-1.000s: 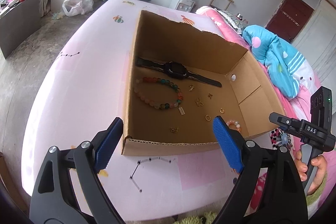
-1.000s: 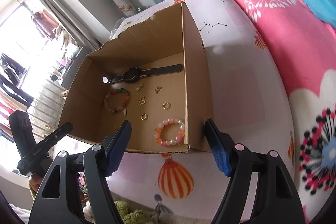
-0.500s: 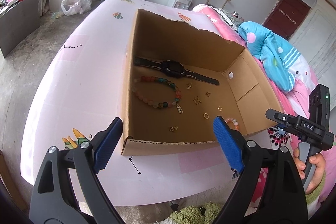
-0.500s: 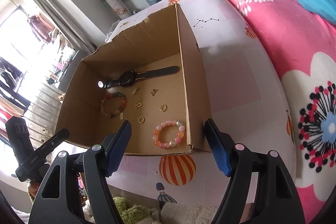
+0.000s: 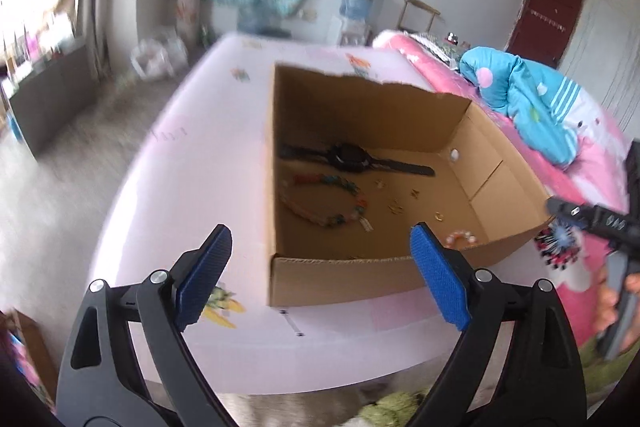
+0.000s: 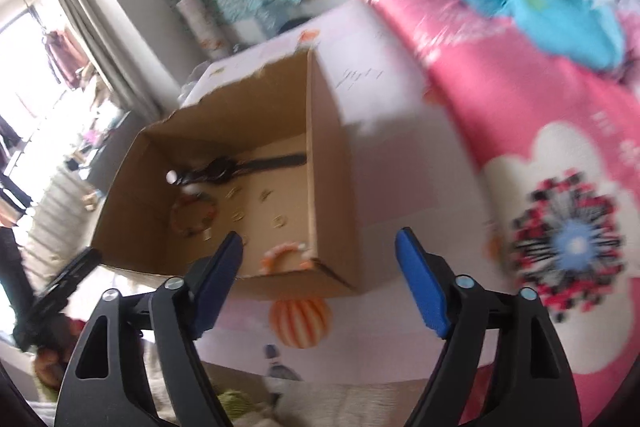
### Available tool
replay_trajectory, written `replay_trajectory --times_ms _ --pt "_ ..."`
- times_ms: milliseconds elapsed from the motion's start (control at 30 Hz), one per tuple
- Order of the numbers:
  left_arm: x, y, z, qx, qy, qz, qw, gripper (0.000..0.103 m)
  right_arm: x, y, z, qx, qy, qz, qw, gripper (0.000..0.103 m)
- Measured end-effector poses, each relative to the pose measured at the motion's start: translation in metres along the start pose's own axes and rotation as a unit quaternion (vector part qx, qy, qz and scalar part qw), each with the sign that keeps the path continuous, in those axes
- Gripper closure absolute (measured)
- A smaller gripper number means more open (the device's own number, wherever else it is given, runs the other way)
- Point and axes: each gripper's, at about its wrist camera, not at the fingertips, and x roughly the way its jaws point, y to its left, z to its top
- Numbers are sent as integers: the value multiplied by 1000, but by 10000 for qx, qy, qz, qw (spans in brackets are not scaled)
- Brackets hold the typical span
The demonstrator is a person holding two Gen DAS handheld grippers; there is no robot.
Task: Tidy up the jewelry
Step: 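Withdraw both open tools back from the box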
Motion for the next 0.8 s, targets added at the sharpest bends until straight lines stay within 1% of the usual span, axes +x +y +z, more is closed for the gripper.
replay_trajectory --times_ms 100,167,233,333,433,467,533,600,700,733,800 --pt "-17 -10 0 252 -206 245 9992 11 -26 9 -4 -409 -449 -371 9975 17" --pt "-27 -14 2 387 -347 330 9981 10 -39 20 -6 -673 -713 -483 9940 14" --pt "-36 -21 5 479 -457 308 9973 9 -48 30 -7 -874 -921 -433 9910 9" --pt "-44 -27 9 486 -589 243 9968 8 -58 55 -8 -1269 -1206 -327 9840 7" --pt "-48 -34 12 494 -699 198 9961 8 -57 76 -11 -1453 -1248 -160 9814 7" --pt "-48 -36 12 505 -707 300 9958 8 -56 81 -11 -1449 -1247 -176 9814 7" --pt "-47 -39 12 488 -686 580 9948 8 -50 89 -13 -1439 -1209 -333 9816 7" --pt "-46 -40 10 460 -645 720 9943 8 -46 95 -17 -1430 -1173 -464 9817 7" --pt "-40 -38 11 359 -314 1052 9933 8 -44 102 -22 -1439 -1152 -504 9816 7" --pt "-38 -37 10 327 -174 1036 9939 8 -45 104 -25 -1446 -1129 -515 9817 7" --pt "-32 -35 9 214 72 860 9960 8 -39 107 -27 -1482 -967 -557 9826 7"
